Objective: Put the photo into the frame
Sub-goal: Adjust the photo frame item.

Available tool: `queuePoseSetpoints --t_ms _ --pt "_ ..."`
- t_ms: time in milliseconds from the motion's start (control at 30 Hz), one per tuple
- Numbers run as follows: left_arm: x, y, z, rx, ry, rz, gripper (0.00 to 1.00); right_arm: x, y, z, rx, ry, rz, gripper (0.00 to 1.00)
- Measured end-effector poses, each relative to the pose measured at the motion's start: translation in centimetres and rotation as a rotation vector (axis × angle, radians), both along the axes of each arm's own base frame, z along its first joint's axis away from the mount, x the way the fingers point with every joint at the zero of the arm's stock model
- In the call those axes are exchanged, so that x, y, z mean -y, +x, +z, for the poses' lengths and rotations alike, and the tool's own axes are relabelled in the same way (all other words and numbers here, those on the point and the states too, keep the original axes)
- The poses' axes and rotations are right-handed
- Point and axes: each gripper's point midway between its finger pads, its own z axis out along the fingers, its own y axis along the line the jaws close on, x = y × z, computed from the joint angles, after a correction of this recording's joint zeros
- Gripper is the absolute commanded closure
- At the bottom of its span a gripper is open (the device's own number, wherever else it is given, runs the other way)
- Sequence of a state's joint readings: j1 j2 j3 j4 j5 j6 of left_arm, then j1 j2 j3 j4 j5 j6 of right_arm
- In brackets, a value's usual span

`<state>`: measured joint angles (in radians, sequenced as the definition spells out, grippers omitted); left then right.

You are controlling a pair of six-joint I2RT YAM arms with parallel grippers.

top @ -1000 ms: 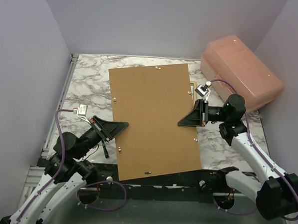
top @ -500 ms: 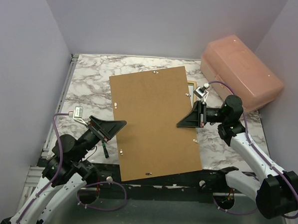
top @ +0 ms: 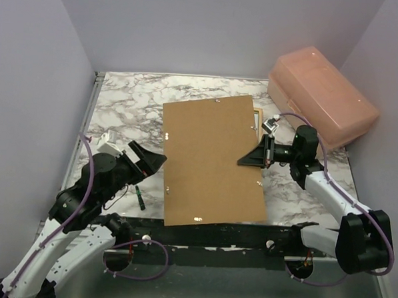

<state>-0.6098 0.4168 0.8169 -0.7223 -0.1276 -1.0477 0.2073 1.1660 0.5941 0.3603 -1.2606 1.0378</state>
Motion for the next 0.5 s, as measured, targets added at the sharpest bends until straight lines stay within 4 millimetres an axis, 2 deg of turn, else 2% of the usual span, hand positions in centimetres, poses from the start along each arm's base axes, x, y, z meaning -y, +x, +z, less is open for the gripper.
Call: queuePoseSetpoints --t_ms 167,300,500 --pt "0.6 1.2 -1.8 -0.092 0.136 -0.023 0.07 1.5 2.2 -1.8 -0.047 -0.022 -0.087 0.99" --pt "1.2 2.5 -4.0 -0.181 0.239 -0.051 0.1 2.6 3.4 -3.0 -0.082 -0.035 -0.142 1.0" --pt "2.0 3.7 -7.9 -0.309 0.33 -0.119 0.26 3.2 4.3 -4.8 -0.114 -0.073 -0.19 0.99"
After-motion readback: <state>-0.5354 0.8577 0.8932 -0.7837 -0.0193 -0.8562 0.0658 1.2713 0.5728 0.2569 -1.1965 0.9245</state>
